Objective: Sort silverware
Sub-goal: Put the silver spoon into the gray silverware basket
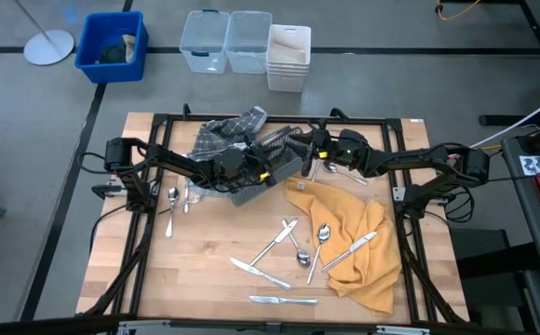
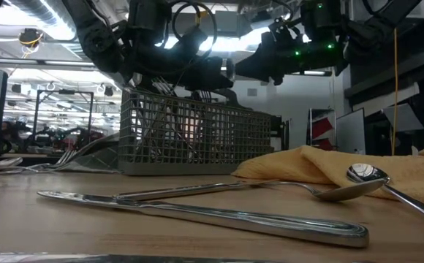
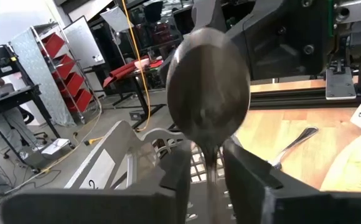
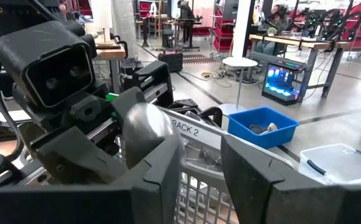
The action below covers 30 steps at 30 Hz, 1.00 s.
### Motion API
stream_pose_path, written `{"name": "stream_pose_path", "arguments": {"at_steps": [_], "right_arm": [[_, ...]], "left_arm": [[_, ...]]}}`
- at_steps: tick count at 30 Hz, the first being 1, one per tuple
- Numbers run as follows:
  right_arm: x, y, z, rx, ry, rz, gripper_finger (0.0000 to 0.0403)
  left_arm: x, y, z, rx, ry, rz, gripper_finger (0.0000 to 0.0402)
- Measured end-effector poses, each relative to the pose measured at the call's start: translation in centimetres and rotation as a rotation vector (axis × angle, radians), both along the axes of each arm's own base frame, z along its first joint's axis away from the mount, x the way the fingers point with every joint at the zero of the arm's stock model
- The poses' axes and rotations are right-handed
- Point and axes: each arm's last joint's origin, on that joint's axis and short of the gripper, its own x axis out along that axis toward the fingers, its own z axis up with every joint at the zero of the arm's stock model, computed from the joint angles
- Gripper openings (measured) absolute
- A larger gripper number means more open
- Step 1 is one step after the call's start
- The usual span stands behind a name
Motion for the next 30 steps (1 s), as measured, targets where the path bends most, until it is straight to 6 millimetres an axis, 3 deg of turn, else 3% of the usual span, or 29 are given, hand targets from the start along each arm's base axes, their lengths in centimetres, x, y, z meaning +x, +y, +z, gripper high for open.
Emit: {"name": "stream_pose_path", "arguments": {"at_steps": [7, 18, 24, 30], "right_arm": [[-0.2, 0.0, 0.0, -0.019, 0.026, -0.022, 0.0122], [-2.7, 0.2, 0.2, 0.083, 0.228, -0.236, 0.0122], [-4.0, -0.1, -1.1, 0.190, 0.385, -0.358, 0.0122], [-5.5, -1.1, -2.9, 0.294, 0.567, -0.364, 0.0122]], "left_arm": [[-0.1, -0.3, 0.4, -0.004, -0.016, -0.007, 0.0119], [-0.8, -2.1, 3.5, 0.010, -0.107, -0.056, 0.0121], [-1.2, -3.4, 4.8, 0.006, -0.154, -0.093, 0.0121], [-1.5, -4.6, 5.2, -0.063, -0.172, -0.132, 0.0121]]}}
